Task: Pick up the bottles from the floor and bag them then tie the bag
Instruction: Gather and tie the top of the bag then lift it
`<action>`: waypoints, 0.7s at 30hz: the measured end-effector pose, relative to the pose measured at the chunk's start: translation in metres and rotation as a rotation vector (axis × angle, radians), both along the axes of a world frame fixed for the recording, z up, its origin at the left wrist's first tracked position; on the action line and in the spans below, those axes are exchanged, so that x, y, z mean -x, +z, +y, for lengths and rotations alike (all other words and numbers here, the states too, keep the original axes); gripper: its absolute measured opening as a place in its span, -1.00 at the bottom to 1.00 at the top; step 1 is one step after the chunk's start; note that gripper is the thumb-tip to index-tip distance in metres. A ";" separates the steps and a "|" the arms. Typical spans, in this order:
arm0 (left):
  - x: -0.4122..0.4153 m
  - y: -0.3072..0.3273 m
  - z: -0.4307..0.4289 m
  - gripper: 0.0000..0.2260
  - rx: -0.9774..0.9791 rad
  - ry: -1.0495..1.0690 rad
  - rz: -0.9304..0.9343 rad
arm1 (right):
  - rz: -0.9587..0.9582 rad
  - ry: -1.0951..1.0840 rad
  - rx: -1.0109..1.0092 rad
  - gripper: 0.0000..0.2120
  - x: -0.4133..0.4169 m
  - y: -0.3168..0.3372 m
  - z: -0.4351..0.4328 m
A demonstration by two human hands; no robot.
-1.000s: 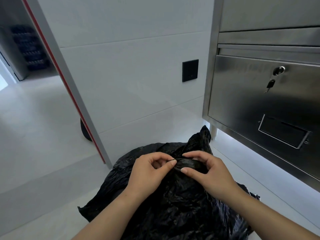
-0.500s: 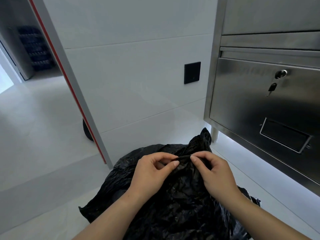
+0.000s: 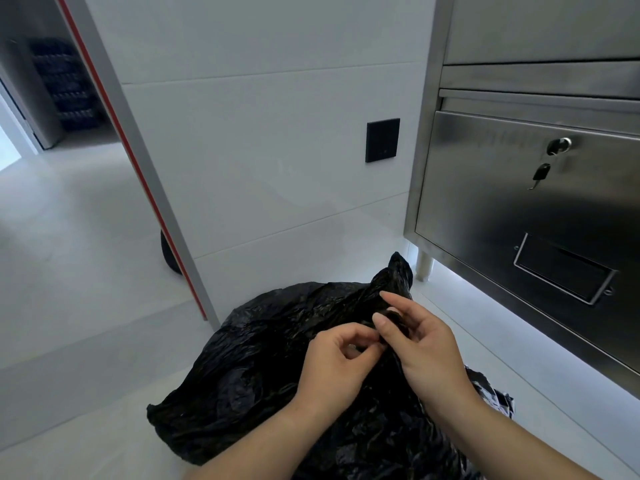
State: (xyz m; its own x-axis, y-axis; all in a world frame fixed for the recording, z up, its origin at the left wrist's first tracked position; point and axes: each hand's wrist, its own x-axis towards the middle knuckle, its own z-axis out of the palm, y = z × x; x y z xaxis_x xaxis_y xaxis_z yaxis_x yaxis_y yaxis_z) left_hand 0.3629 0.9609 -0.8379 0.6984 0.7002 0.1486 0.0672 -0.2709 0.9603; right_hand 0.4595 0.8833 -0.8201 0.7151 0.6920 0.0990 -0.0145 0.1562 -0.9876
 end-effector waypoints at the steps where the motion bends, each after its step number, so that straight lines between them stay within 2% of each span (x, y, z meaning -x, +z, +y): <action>1: 0.001 -0.001 0.000 -0.90 -0.013 -0.009 0.011 | -0.027 0.006 0.006 -0.74 0.000 0.000 0.000; 8: 0.019 -0.008 0.011 -0.84 -0.051 0.029 0.060 | -0.044 0.019 0.002 -0.79 0.001 -0.008 0.005; 14: 0.036 -0.017 0.019 -0.80 -0.058 0.000 0.117 | 0.052 0.050 -0.049 -0.82 0.015 -0.018 0.027; 21: 0.033 -0.019 0.025 -0.76 -0.054 -0.081 0.107 | -0.149 0.112 0.011 -0.79 0.018 -0.030 0.034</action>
State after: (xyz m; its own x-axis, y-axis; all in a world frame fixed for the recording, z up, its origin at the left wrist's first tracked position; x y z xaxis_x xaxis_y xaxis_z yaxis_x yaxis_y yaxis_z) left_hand 0.3303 0.9862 -0.8566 0.7663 0.6338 0.1058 0.1444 -0.3302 0.9328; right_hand 0.4414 0.9174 -0.8499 0.6114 0.7682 0.1902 0.1152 0.1514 -0.9817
